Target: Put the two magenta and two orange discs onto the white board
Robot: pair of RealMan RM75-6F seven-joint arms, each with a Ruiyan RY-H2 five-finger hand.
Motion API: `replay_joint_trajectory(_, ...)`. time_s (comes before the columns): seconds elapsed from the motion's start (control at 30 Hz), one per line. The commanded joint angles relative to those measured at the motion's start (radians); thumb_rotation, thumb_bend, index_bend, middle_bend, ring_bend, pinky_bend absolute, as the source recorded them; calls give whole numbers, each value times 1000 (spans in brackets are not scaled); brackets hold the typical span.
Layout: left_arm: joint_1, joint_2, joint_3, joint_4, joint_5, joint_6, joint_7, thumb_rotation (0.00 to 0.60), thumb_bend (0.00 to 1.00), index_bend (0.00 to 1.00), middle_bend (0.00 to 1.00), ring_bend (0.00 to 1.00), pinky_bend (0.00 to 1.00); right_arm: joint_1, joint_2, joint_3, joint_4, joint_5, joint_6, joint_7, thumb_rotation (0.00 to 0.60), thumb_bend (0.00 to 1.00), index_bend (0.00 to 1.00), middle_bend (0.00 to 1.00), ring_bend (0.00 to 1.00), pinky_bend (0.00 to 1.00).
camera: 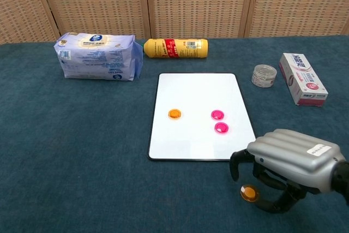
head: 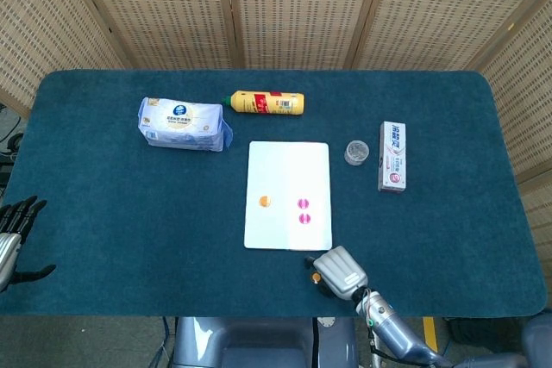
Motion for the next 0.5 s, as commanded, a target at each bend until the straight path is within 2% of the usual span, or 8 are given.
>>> replay_joint_trajectory(0.03,0,-1,1,1,0,-1,1,600,0,0,0,0,0,-9,-8,4,13,-9,-5,-3,600,337,376,859,875,1000)
replay_joint_trajectory(0.5,-3,-3,-1,0,-5,-6,7,600,0,0,0,0,0,-37,-11,24,50,-28,-34,9,600,337,387,859,875,1000)
